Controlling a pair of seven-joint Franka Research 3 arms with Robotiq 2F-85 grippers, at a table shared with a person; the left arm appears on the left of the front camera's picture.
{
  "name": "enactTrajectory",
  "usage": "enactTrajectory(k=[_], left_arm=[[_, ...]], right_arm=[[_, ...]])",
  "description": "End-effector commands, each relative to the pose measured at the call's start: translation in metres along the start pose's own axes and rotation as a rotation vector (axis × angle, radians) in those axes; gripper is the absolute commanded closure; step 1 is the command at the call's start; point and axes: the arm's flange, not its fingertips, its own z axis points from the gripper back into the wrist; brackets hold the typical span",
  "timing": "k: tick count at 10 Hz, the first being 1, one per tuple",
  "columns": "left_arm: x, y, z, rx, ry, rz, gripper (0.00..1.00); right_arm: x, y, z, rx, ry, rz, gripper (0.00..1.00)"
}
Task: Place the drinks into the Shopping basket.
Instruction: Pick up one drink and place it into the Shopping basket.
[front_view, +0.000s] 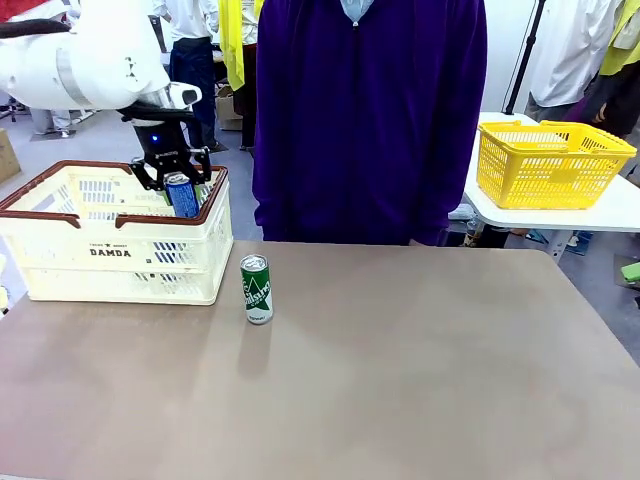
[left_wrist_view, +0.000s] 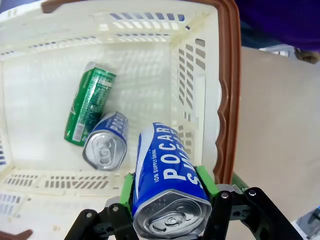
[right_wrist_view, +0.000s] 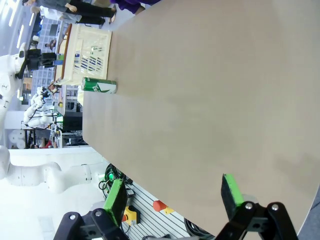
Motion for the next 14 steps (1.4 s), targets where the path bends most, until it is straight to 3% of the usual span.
enactTrajectory(k=[1, 6, 10, 14], left_arm=[[0.012, 0.004, -0.015, -0.001, 0.02, -0.013, 1.0], [0.027, 0.009, -0.053, 0.038, 0.083, 0.009, 1.0], [0.029, 0.026, -0.03, -0.071, 0.109, 0.036, 1.0], [0.026, 0.041, -0.01, -0.101, 0.094, 0.041, 1.0]], right_arm=[[-0.001, 0.002, 0.001, -0.002, 0.007, -0.001, 0.0], [-0.001, 0.002, 0.001, -0.002, 0.007, -0.001, 0.0], [-0.001, 0.002, 0.001, -0.002, 0.007, -0.001, 0.0], [-0.001, 0.002, 0.001, -0.002, 0.007, -0.001, 0.0]])
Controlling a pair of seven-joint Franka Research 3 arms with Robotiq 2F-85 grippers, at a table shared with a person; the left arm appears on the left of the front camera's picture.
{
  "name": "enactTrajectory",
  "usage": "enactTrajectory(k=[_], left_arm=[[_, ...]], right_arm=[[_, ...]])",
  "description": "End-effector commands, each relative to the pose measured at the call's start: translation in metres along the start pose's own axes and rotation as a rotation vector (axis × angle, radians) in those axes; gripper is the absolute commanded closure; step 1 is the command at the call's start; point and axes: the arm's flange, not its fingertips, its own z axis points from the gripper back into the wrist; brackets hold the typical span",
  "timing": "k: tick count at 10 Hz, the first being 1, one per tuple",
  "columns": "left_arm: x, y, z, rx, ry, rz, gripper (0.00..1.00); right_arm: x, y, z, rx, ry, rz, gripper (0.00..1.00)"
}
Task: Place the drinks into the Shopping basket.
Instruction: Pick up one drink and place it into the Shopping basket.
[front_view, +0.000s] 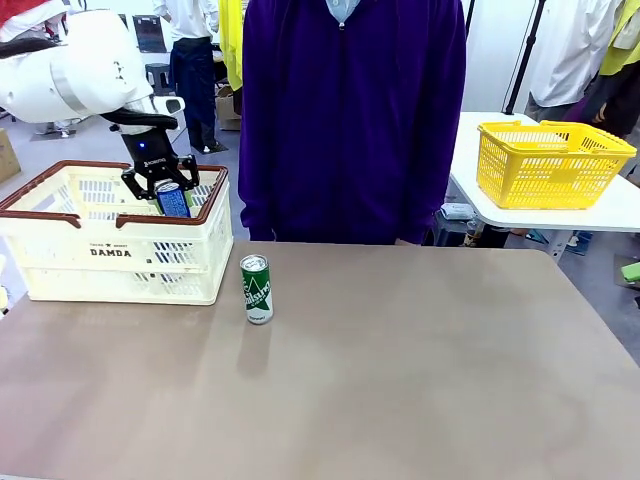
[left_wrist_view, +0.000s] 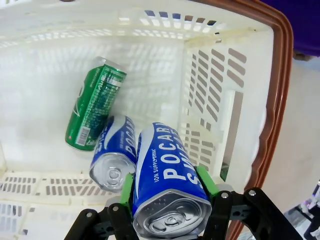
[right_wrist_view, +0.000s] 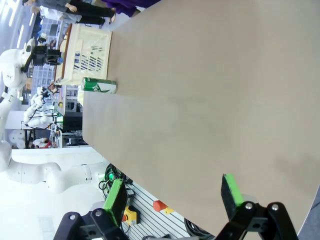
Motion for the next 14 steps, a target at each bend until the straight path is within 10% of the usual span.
enactTrajectory(k=[1, 6, 7, 8, 9, 14], left_arm=[[-0.004, -0.003, 0.001, -0.018, 0.011, -0.031, 1.0], [-0.001, -0.011, -0.013, 0.014, 0.042, -0.045, 1.0], [-0.001, -0.012, -0.014, 0.014, 0.044, -0.046, 0.75], [-0.001, -0.012, -0.014, 0.014, 0.049, -0.043, 0.18], [-0.001, -0.013, -0.014, 0.016, 0.049, -0.044, 0.0], [-0.012, -0.007, 0.011, -0.006, -0.015, -0.035, 0.0]], right_arm=[[-0.001, 0.002, 0.001, -0.002, 0.007, -0.001, 0.0], [-0.001, 0.002, 0.001, -0.002, 0.007, -0.001, 0.0], [-0.001, 0.002, 0.001, -0.002, 0.007, -0.001, 0.0], [-0.001, 0.002, 0.001, -0.002, 0.007, -0.001, 0.0], [-0.001, 0.002, 0.001, -0.002, 0.007, -0.001, 0.0], [-0.001, 0.002, 0.001, -0.002, 0.007, -0.001, 0.0]])
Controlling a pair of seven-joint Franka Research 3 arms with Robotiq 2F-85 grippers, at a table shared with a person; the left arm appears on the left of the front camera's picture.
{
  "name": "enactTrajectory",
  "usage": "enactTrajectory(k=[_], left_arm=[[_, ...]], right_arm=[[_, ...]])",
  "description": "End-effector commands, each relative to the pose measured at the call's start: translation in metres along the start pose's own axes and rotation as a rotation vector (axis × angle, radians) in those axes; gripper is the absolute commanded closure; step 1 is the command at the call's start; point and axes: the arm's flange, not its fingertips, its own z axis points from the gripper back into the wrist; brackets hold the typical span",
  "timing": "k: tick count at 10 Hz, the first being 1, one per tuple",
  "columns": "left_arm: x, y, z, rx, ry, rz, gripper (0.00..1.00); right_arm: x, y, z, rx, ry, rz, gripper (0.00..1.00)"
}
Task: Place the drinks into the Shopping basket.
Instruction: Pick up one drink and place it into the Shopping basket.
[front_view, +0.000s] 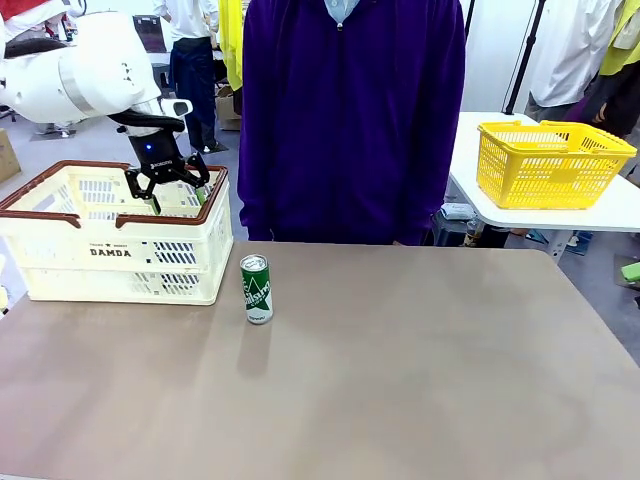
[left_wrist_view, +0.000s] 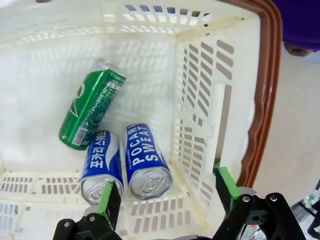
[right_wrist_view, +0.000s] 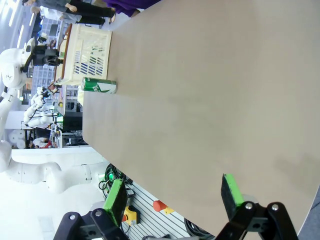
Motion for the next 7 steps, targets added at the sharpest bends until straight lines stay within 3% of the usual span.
enactTrajectory(k=[1, 4, 5, 7], left_arm=[[-0.023, 0.006, 0.041, -0.041, -0.074, -0.026, 0.0], [-0.12, 0.022, 0.161, -0.238, -0.182, -0.145, 0.0], [-0.145, 0.047, 0.184, -0.343, -0.135, -0.176, 0.0], [-0.189, 0.128, 0.192, -0.695, -0.032, -0.271, 0.0]], right_arm=[[-0.001, 0.002, 0.001, -0.002, 0.007, -0.001, 0.0], [-0.001, 0.002, 0.001, -0.002, 0.007, -0.001, 0.0], [-0.001, 0.002, 0.001, -0.002, 0.007, -0.001, 0.0], [-0.001, 0.002, 0.001, -0.002, 0.007, -0.001, 0.0]])
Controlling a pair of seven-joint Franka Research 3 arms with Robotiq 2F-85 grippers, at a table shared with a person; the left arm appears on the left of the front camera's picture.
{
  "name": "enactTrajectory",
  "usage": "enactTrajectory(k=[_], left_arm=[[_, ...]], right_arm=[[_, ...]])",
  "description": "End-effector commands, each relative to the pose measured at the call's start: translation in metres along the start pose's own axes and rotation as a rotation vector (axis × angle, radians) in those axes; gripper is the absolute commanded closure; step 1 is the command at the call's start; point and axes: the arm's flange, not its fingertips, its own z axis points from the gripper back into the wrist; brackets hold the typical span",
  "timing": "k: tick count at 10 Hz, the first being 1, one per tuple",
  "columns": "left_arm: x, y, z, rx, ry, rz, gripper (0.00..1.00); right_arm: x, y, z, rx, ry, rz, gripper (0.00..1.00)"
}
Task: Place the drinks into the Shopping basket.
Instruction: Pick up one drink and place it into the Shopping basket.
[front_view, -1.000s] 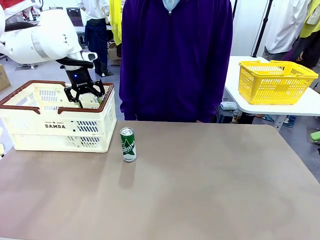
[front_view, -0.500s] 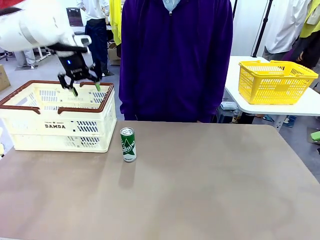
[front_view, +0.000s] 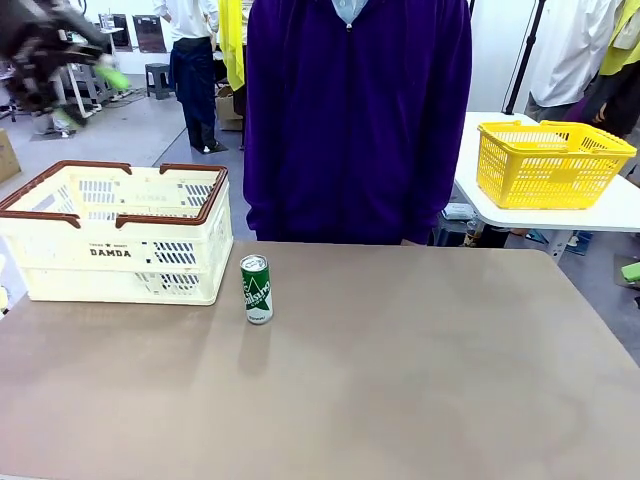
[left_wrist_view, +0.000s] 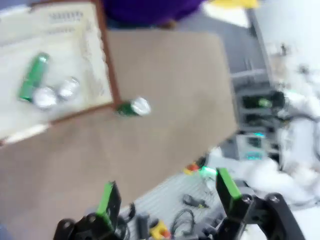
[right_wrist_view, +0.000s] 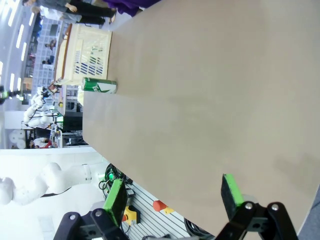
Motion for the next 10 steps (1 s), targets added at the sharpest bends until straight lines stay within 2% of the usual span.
enactTrajectory(k=[1, 2, 4, 5, 6, 7, 10], left_arm=[[-0.048, 0.091, 0.016, -0.363, 0.1, -0.035, 0.0], [-0.075, 0.126, 0.017, -0.504, 0.067, -0.04, 0.0], [-0.115, 0.172, 0.006, -0.61, 0.019, -0.013, 0.0], [-0.121, 0.182, 0.002, -0.603, 0.027, -0.004, 0.0], [-0.117, 0.183, -0.005, -0.536, 0.067, 0.021, 0.0], [-0.137, 0.185, 0.007, -0.623, -0.005, -0.019, 0.0], [-0.137, 0.185, 0.007, -0.623, -0.005, -0.019, 0.0]], right_arm=[[-0.001, 0.002, 0.002, -0.002, 0.006, 0.0, 0.0], [-0.001, 0.002, 0.002, -0.002, 0.006, 0.0, 0.0], [-0.001, 0.002, 0.002, -0.002, 0.006, 0.0, 0.0], [-0.001, 0.002, 0.002, -0.002, 0.006, 0.0, 0.0], [-0.001, 0.002, 0.002, -0.002, 0.006, 0.0, 0.0], [-0.001, 0.002, 0.002, -0.002, 0.006, 0.0, 0.0], [-0.001, 0.002, 0.002, -0.002, 0.006, 0.0, 0.0]])
